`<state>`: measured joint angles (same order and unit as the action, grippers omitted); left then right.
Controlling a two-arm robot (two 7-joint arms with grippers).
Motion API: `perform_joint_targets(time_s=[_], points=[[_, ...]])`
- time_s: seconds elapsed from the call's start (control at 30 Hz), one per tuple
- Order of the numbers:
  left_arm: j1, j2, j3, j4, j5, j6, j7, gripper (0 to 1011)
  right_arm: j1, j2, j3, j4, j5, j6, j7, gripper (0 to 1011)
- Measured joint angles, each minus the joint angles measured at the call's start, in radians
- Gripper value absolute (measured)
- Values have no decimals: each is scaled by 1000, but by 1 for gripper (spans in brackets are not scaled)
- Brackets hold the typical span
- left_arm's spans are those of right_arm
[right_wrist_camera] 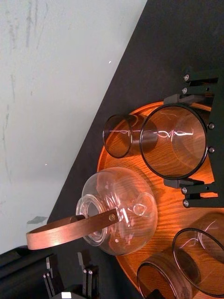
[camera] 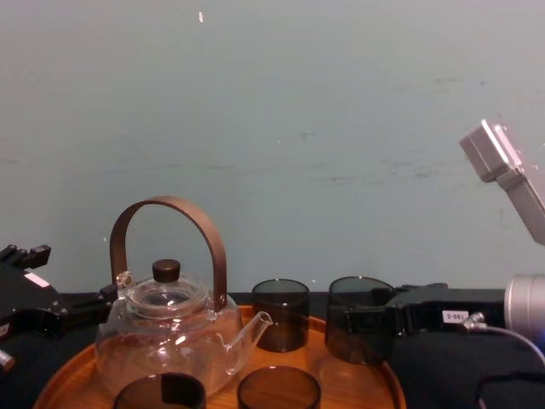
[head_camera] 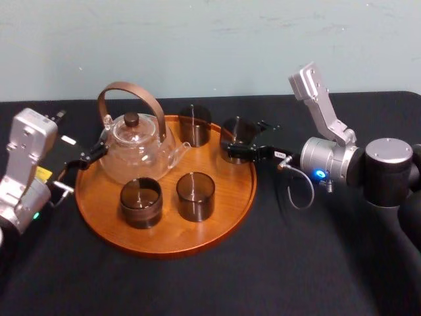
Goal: Pick up the glass from the table and place it on the tray.
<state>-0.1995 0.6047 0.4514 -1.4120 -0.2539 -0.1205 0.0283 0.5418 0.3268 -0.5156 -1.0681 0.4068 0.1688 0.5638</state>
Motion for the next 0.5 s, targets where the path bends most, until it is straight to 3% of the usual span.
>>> perform_joint_targets(time_s=[0.5], points=[[0, 0, 0, 0, 0, 0, 0, 1002, 12, -19, -13, 46, -1, -24, 22, 918]])
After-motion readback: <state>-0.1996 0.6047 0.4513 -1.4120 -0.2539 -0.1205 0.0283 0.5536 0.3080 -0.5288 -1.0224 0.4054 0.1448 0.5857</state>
